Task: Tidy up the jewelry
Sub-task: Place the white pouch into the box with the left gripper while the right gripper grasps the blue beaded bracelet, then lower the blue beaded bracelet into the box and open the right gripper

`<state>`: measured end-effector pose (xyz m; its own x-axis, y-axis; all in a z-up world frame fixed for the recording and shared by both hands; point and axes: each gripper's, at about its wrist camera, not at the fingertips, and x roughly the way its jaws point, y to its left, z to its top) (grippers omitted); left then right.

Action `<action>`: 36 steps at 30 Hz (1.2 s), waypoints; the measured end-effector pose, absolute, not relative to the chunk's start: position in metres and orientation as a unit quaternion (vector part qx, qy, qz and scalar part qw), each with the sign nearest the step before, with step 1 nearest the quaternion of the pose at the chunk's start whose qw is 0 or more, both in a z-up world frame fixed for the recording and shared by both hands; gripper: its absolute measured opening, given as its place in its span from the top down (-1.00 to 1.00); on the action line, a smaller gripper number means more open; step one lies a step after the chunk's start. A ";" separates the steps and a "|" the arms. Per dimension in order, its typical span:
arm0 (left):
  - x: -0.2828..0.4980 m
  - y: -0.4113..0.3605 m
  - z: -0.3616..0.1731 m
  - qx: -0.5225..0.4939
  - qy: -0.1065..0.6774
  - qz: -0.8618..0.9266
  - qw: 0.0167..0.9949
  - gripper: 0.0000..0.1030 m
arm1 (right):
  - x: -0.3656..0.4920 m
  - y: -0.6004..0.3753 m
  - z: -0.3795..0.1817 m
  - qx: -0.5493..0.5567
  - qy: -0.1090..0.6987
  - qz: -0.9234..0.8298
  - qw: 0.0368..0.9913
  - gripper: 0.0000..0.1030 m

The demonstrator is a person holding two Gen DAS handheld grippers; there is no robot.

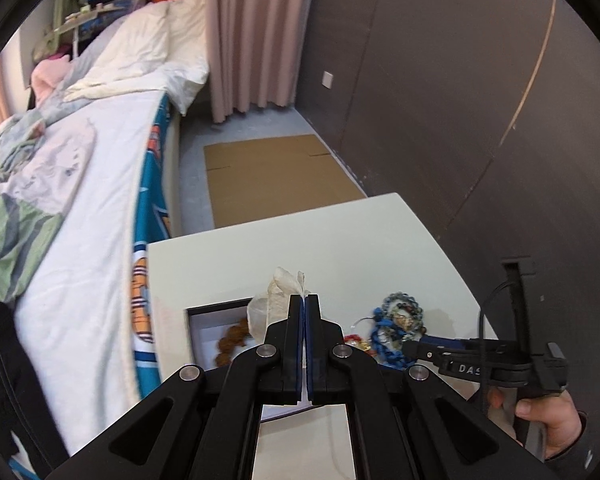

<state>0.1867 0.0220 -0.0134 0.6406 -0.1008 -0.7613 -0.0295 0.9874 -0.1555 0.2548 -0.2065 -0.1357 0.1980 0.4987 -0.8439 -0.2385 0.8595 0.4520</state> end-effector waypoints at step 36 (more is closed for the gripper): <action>0.161 0.101 -0.023 -0.168 0.426 0.007 0.889 -0.28 | 0.220 -0.127 -0.031 0.088 0.492 0.352 0.791 0.81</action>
